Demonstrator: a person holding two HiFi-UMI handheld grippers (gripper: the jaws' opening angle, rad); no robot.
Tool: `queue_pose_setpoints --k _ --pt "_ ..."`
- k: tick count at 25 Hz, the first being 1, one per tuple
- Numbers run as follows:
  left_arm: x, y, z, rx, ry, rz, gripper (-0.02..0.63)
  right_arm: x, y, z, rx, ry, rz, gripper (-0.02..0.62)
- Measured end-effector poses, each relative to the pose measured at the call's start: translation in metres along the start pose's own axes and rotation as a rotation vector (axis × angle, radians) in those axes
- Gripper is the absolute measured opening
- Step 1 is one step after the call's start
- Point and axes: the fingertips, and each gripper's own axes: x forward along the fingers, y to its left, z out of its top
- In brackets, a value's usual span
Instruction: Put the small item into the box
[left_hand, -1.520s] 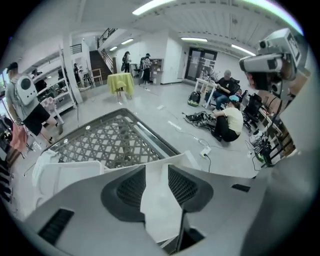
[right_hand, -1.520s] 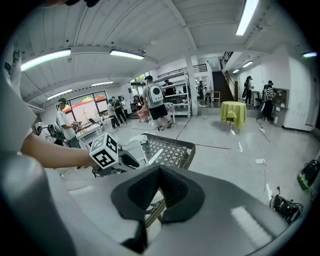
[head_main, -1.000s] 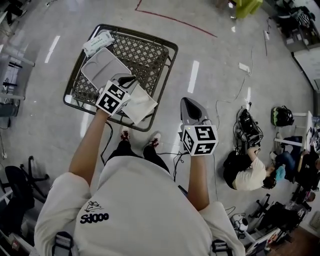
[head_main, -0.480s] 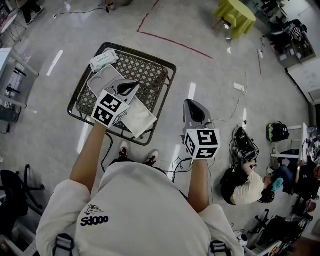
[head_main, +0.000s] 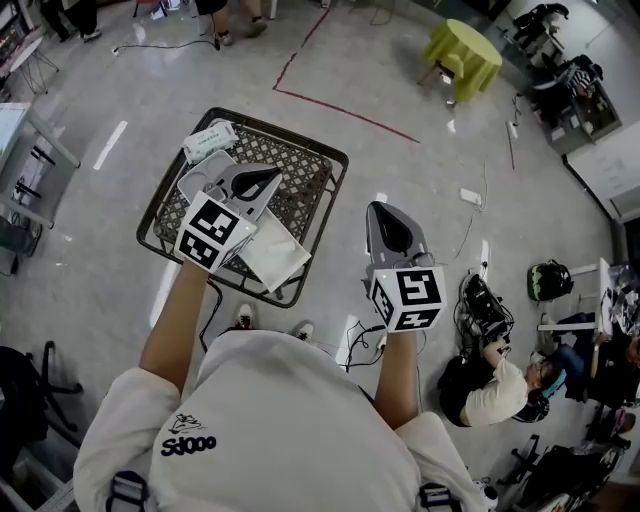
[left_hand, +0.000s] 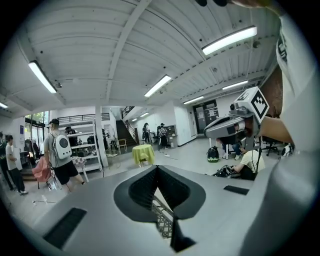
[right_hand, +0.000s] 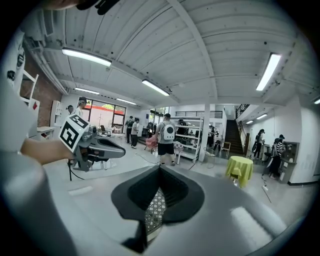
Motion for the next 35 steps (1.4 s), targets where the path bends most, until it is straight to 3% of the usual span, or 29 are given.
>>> queue_pose_setpoints --k 14,35 --pt "-0.026 -0.019 0.053 0.066 -0.102 -0.005 0.006 -0.014 0.013 0.039 -0.075 -0.079 0.010 0.011" --pt "-0.031 -0.023 0.057 0.086 -0.097 -0.017 0.006 -0.007 0.021 0.041 -0.076 -0.092 0.048 0.010"
